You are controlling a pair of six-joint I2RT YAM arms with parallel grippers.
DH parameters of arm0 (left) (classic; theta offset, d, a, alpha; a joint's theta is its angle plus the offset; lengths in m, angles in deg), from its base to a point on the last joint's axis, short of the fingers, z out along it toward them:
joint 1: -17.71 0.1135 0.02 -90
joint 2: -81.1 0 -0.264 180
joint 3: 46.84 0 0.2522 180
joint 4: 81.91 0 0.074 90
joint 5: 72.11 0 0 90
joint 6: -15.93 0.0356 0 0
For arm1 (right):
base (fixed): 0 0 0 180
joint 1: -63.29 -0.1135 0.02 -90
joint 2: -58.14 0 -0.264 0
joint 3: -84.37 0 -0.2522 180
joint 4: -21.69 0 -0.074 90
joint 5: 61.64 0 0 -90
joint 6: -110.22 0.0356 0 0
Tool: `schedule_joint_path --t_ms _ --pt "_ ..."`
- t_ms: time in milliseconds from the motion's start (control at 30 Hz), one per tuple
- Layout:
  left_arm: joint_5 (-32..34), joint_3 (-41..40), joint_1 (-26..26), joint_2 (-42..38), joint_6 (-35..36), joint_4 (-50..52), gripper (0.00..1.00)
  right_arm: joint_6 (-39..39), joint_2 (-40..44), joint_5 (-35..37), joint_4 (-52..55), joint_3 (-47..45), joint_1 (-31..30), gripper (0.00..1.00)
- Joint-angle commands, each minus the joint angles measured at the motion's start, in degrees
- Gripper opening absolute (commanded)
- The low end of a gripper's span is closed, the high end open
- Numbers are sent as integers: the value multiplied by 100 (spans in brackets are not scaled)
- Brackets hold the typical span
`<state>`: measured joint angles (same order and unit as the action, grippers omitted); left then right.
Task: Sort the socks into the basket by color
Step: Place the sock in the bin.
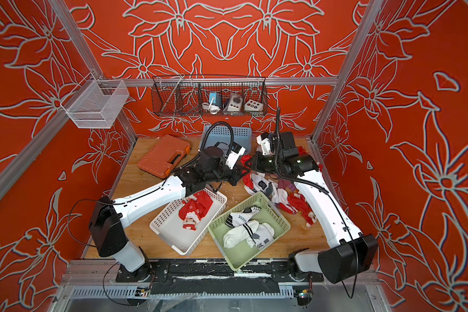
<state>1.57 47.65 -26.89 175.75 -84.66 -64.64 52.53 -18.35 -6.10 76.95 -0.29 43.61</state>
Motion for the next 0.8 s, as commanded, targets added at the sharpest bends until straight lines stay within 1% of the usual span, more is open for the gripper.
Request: schedule_joint_path --t_ms 0,33,67,133,167,233,333,400,533,767 --pt "76 135 -14 -95 127 138 0 -37 48 -83 -66 223 -36 0" --pt "117 127 -14 -144 149 217 0 -63 15 -57 -55 262 -28 3" --pt "162 104 -14 -197 158 275 0 -82 -5 -26 -39 293 -27 8" --pt "256 50 -14 -348 156 460 0 -145 -78 13 11 396 -2 26" --pt "296 40 -1 -410 162 570 0 -171 -100 30 36 439 6 33" --pt "402 44 8 -542 139 890 0 -233 -172 77 78 555 49 49" --pt "495 -46 68 -777 21 1255 0 -284 -297 80 124 730 160 61" --pt "549 -180 123 -959 -109 1418 0 -307 -376 65 147 842 229 66" --pt "662 -385 278 -1340 -340 1829 0 -342 -517 86 140 977 348 72" --pt "727 -667 795 -2122 -711 2840 0 -478 -793 313 182 1109 716 79"
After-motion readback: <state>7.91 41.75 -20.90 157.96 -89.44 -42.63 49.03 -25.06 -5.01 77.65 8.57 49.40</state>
